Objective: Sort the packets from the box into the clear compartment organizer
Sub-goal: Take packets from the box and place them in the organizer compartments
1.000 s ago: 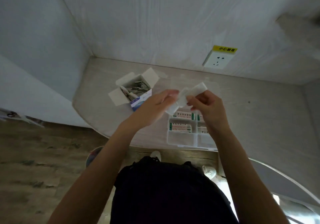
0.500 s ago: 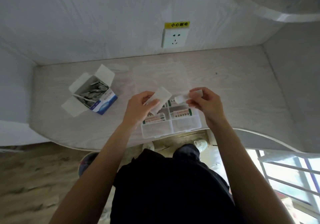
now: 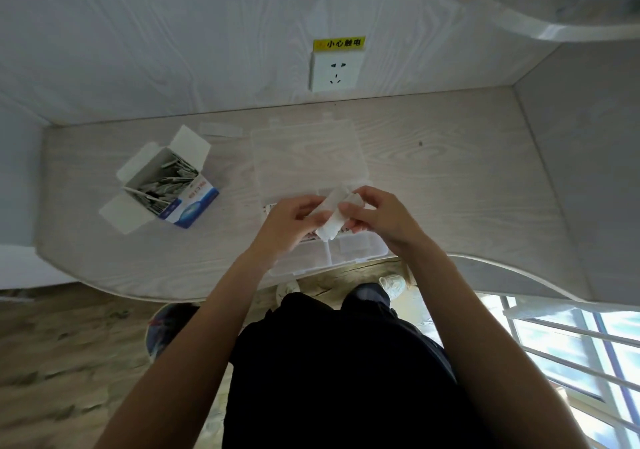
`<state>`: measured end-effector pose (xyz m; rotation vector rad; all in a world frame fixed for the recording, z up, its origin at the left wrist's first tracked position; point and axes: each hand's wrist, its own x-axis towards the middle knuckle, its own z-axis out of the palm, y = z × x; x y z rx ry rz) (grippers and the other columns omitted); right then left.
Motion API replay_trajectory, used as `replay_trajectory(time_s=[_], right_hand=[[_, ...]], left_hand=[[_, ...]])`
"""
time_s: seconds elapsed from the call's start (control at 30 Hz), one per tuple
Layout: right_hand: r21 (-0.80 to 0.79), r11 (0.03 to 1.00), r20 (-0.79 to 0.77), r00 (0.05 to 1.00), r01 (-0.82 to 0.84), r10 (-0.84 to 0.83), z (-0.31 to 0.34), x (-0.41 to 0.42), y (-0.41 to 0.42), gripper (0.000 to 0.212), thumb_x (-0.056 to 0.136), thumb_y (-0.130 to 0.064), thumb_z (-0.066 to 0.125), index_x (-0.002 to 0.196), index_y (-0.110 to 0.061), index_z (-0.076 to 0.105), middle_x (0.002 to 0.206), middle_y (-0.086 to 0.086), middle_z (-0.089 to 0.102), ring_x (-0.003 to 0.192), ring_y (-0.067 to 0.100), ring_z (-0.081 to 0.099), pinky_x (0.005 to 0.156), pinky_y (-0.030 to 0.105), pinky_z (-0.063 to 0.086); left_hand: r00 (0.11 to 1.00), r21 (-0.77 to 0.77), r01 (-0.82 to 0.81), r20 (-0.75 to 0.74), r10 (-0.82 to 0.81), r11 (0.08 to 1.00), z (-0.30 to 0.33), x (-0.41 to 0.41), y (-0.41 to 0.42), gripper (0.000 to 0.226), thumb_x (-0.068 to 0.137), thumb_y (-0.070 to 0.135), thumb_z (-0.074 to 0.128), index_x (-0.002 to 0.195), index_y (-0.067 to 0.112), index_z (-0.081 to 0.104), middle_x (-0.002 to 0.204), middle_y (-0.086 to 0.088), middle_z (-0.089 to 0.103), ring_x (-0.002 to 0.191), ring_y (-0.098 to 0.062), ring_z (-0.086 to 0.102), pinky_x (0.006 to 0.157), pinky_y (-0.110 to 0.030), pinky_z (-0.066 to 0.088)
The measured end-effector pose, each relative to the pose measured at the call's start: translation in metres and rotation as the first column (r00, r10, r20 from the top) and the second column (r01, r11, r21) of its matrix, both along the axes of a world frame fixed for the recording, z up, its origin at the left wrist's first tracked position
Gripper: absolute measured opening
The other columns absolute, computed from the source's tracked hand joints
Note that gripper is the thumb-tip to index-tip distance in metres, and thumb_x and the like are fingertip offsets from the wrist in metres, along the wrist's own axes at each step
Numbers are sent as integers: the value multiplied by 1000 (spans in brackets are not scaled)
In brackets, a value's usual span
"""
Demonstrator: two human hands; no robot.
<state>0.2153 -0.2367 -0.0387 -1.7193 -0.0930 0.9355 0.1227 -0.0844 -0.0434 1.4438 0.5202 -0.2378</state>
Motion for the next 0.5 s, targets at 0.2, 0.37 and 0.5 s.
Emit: replay_trajectory(time_s=[0.2,0.37,0.5], right_hand=[[68,997,3,999,37,-37,1,1,-1,33,81,-5,70,111,-11,58,93,14,65,64,17,64,59,24,55],[73,997,58,998,6,-11,0,5,-3,11,85,-8,66,92,-16,65,81,5,63,59,10,60,55,21,51],[64,998,73,997,9,-13,-1,10,-4,7,85,-10,67,90,-6,63,77,5,63,62,11,60,58,23,53]], left_hand=[[998,54,-67,18,67,996,2,-2,-3,17,89,10,60,100,19,68,90,-5,72,86,-19,69,77,-31,57],[990,186,-141,21,139,972,1,5,-1,20,79,11,72,99,11,71,82,-7,73,69,-11,68,65,-25,55],[998,202,-46,40,38,978,4,11,-3,20,87,13,63,107,10,69,90,-5,71,78,-11,68,71,-24,56]])
